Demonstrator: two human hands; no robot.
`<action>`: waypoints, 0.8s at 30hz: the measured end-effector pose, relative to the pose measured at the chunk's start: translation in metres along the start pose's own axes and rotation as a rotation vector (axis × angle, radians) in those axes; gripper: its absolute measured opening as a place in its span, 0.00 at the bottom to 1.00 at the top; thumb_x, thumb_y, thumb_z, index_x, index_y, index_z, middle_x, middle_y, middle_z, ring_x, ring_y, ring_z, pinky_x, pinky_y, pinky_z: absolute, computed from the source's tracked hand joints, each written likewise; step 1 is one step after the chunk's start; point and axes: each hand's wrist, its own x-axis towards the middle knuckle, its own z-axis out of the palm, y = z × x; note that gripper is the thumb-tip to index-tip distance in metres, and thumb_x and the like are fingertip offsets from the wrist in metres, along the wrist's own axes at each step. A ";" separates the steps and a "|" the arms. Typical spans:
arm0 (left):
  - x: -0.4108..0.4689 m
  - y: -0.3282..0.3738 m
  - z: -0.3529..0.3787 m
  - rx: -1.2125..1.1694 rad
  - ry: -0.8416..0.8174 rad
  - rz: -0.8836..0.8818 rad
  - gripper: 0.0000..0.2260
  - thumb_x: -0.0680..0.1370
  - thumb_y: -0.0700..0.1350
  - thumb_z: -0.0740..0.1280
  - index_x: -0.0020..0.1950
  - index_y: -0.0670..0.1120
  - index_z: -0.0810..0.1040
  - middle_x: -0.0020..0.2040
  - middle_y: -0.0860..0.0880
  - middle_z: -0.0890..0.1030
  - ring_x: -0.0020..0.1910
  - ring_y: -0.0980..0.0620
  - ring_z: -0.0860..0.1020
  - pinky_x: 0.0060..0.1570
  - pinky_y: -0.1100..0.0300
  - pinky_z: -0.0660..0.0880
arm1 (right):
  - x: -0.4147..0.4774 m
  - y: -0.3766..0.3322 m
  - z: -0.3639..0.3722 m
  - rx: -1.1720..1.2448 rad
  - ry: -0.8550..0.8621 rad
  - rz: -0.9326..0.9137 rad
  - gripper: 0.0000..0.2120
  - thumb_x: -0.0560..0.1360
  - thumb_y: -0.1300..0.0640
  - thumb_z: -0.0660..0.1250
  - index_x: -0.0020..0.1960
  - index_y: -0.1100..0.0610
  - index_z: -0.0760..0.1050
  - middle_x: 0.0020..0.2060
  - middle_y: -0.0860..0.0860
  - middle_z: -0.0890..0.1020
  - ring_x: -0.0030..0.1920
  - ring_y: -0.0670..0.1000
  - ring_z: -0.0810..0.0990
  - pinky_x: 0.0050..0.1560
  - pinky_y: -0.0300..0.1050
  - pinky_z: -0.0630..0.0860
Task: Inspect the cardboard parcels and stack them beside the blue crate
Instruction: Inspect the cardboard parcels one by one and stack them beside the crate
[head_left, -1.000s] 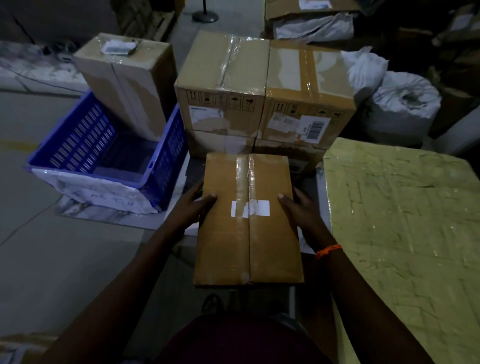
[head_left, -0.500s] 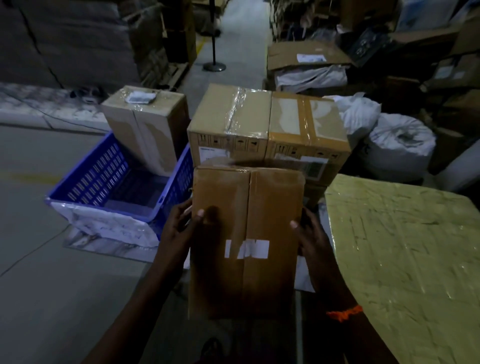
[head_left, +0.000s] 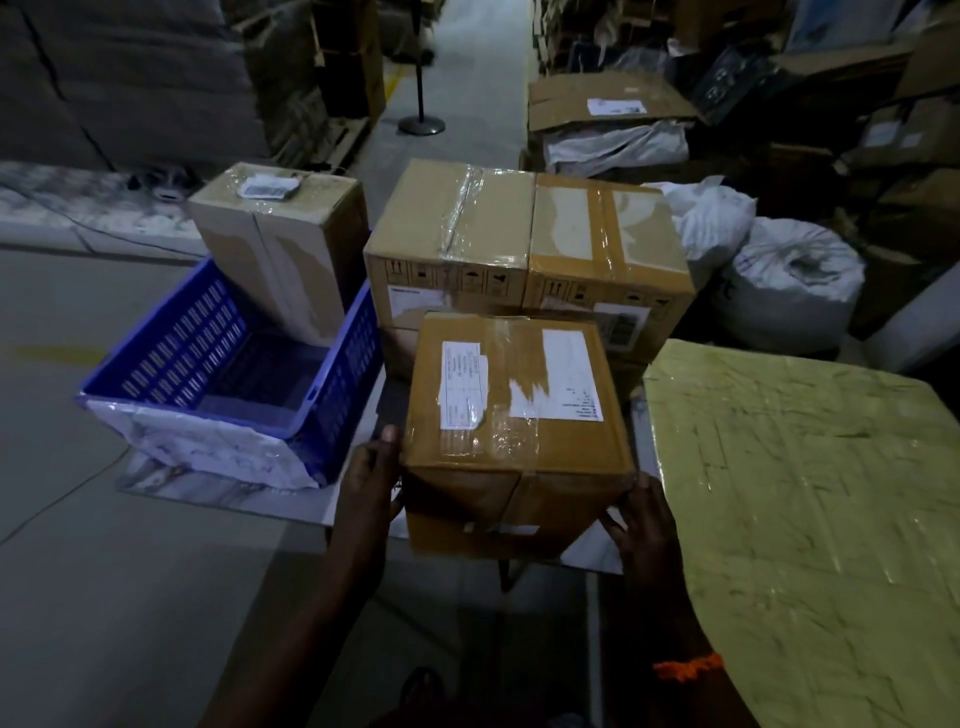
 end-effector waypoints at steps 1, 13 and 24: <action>0.000 0.001 0.000 0.023 -0.002 -0.001 0.22 0.75 0.67 0.65 0.57 0.51 0.77 0.58 0.51 0.81 0.60 0.52 0.79 0.62 0.46 0.76 | -0.001 0.016 0.003 -0.038 0.001 -0.031 0.19 0.86 0.51 0.54 0.62 0.67 0.71 0.62 0.65 0.74 0.60 0.64 0.73 0.68 0.40 0.65; 0.049 0.043 0.006 0.235 -0.122 -0.015 0.16 0.81 0.56 0.66 0.67 0.52 0.77 0.60 0.51 0.82 0.60 0.52 0.80 0.56 0.51 0.78 | 0.063 -0.085 -0.037 0.549 0.049 0.323 0.23 0.85 0.43 0.54 0.70 0.56 0.74 0.58 0.53 0.86 0.57 0.51 0.86 0.47 0.40 0.82; 0.054 0.062 0.014 0.212 -0.217 -0.090 0.11 0.82 0.49 0.66 0.65 0.57 0.76 0.57 0.47 0.85 0.54 0.47 0.85 0.57 0.44 0.80 | 0.093 -0.079 -0.016 0.686 -0.137 0.468 0.33 0.73 0.27 0.67 0.71 0.46 0.76 0.63 0.56 0.84 0.63 0.61 0.83 0.66 0.66 0.76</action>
